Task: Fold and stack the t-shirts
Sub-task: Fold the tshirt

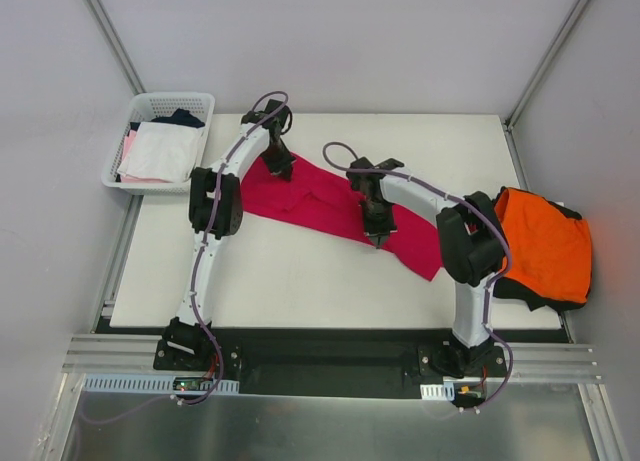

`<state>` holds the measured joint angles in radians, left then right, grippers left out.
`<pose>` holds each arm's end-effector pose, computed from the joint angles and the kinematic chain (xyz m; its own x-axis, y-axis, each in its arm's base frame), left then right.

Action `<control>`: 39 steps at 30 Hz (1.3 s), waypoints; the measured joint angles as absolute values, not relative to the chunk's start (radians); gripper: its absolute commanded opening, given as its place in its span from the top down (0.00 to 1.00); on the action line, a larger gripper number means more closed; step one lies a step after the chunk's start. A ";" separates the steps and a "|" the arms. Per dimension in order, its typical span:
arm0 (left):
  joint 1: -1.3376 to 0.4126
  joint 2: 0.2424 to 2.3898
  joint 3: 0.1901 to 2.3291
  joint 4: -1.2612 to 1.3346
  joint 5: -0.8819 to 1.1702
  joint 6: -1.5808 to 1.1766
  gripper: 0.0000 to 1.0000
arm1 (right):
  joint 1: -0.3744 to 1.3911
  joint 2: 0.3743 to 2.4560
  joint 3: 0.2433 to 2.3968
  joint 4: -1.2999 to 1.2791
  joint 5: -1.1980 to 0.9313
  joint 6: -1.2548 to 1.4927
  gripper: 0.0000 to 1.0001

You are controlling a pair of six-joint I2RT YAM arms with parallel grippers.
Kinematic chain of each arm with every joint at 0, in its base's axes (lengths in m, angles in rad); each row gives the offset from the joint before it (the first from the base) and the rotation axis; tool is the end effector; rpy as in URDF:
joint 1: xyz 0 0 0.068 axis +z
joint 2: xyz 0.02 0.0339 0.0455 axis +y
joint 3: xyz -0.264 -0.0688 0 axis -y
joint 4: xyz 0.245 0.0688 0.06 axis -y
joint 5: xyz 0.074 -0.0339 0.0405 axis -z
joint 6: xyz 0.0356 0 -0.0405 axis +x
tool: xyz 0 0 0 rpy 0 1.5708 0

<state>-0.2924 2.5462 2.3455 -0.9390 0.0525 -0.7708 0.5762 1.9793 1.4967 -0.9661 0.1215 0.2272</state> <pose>0.5131 -0.1564 0.1720 -0.8392 -0.4740 -0.2665 -0.3845 0.8639 -0.3253 0.3236 0.2051 0.1867 -0.9299 -0.3376 -0.1458 -0.3274 0.9406 -0.0898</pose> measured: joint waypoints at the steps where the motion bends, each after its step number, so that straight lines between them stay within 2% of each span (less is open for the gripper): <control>1: -0.292 2.548 2.349 -0.937 0.058 -0.783 1.00 | 0.591 1.979 1.497 -0.966 0.117 0.232 0.99; 6: -0.294 2.551 2.352 -0.920 0.076 -0.827 1.00 | 0.641 1.979 1.505 -0.974 0.120 0.250 0.99; 7: -0.295 2.551 2.352 -0.917 0.072 -0.828 0.97 | 0.639 1.979 1.513 -0.981 0.125 0.250 0.99; 14: -0.325 2.510 2.352 -0.888 -0.004 -0.819 0.86 | 0.533 1.970 1.612 -1.000 0.166 0.225 0.99; 19: -0.369 2.392 2.351 -0.868 -0.082 -0.771 0.82 | 0.442 1.944 1.629 -1.003 0.189 0.200 0.99; 23: -0.414 2.270 2.319 -0.841 -0.101 -0.740 0.83 | 0.376 1.942 1.627 -1.000 0.213 0.167 0.99; 26: -0.442 2.214 2.266 -0.826 -0.088 -0.728 0.88 | 0.331 1.947 1.625 -0.990 0.220 0.153 0.99; 28: -0.454 2.210 2.226 -0.818 -0.072 -0.723 0.94 | 0.299 1.960 1.619 -0.970 0.220 0.152 0.99; 31: -0.466 2.222 2.115 -0.812 -0.041 -0.724 0.99 | 0.258 1.998 1.612 -0.944 0.220 0.152 0.99; 35: -0.477 2.264 1.995 -0.827 -0.026 -0.726 0.99 | 0.231 2.064 1.612 -0.914 0.215 0.152 0.99; 39: -0.483 2.295 1.964 -0.841 -0.037 -0.728 0.98 | 0.222 2.104 1.612 -0.895 0.201 0.153 0.99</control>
